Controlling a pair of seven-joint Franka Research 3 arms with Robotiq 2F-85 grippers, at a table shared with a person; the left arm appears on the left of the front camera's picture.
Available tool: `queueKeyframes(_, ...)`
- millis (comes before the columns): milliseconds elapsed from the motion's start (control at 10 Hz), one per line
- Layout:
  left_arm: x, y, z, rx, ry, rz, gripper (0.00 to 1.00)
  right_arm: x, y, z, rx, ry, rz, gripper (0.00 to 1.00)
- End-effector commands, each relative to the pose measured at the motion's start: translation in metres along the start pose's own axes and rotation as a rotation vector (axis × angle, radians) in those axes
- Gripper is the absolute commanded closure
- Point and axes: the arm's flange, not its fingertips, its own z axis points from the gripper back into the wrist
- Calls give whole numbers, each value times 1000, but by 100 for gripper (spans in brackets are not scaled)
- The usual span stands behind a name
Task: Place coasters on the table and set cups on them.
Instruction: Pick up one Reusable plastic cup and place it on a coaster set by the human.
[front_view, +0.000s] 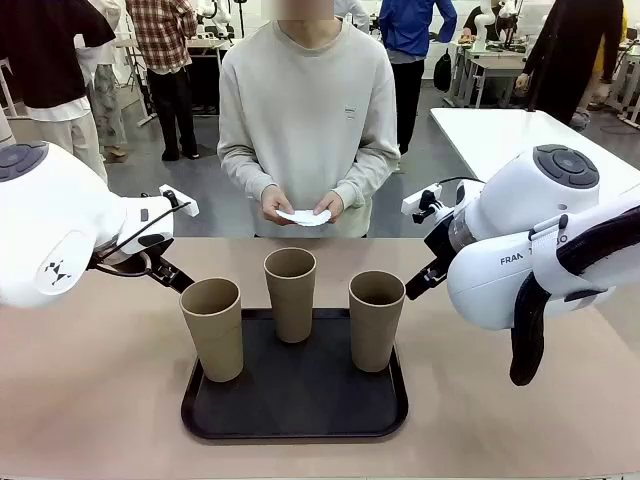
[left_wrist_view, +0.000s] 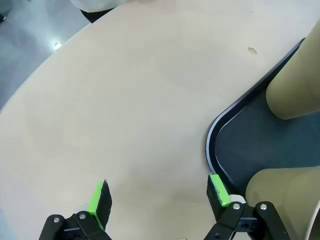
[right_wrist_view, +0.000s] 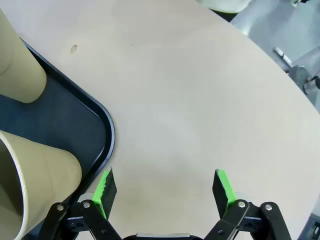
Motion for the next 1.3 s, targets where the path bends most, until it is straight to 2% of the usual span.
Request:
queueKeyframes(0,0,0,0,0,0,0,0,0,0,0,0,0,0,0)
queueKeyframes(1200,0,0,0,0,0,0,0,0,0,0,0,0,0,0)
